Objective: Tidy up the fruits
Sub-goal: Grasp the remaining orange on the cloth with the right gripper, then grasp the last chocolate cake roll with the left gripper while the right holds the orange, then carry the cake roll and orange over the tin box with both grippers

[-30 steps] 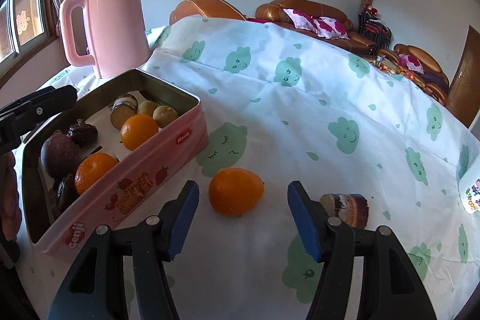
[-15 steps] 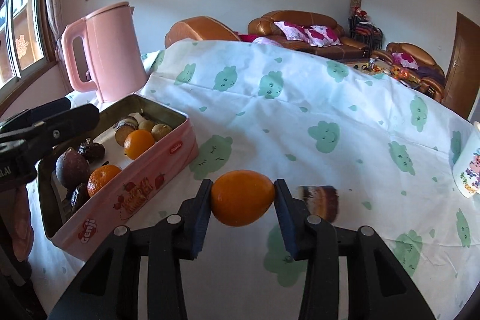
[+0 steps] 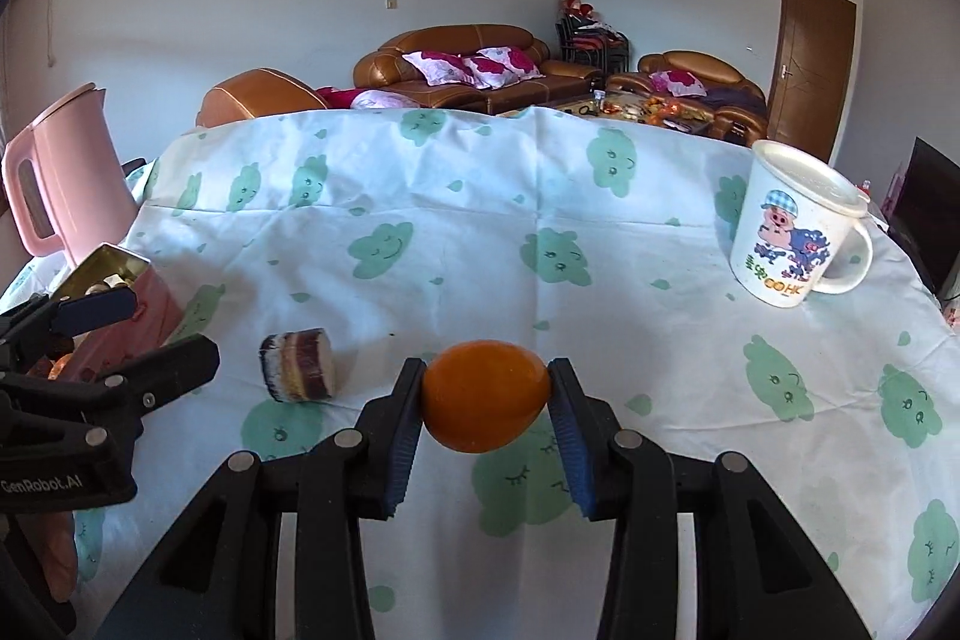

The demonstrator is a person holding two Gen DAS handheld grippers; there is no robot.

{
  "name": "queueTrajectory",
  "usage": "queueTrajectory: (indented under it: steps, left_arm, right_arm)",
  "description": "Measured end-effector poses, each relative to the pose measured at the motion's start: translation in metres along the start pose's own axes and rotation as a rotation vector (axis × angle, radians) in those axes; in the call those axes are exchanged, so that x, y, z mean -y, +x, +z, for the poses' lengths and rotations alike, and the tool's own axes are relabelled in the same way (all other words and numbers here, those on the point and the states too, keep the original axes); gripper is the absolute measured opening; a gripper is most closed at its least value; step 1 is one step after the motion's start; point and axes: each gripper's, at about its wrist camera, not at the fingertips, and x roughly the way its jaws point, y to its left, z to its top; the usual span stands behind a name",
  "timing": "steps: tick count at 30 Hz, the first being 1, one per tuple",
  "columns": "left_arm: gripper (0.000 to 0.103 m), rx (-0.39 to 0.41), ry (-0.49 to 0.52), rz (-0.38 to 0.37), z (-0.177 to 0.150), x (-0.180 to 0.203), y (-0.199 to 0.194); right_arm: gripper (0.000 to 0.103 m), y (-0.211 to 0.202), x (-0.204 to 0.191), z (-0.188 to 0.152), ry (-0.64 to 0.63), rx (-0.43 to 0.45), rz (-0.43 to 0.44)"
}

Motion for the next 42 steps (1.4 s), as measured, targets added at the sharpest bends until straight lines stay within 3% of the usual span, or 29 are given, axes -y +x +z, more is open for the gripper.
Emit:
queueTrajectory:
  steps: [9, 12, 16, 23, 42]
  left_arm:
    - [0.087, -0.068, 0.000, -0.044, 0.006, 0.017, 0.037]
    - [0.074, -0.099, 0.006, -0.057, 0.005, 0.019, 0.047]
    - [0.044, -0.111, 0.003, -0.082, 0.005, 0.019, 0.049]
    - [0.044, -0.102, 0.017, -0.085, 0.004, 0.021, 0.046]
    - [0.044, 0.056, 0.015, -0.039, 0.004, 0.018, 0.017]
  right_arm:
    - [0.043, -0.002, 0.017, -0.001, 0.059, 0.004, 0.031]
    - [0.043, -0.002, 0.013, -0.002, 0.043, 0.000, 0.030]
    - [0.043, 0.002, 0.014, -0.001, 0.046, -0.012, 0.042]
    - [0.043, 0.003, 0.015, -0.002, 0.047, -0.012, 0.057]
    - [0.043, -0.021, 0.008, -0.004, 0.006, 0.111, 0.099]
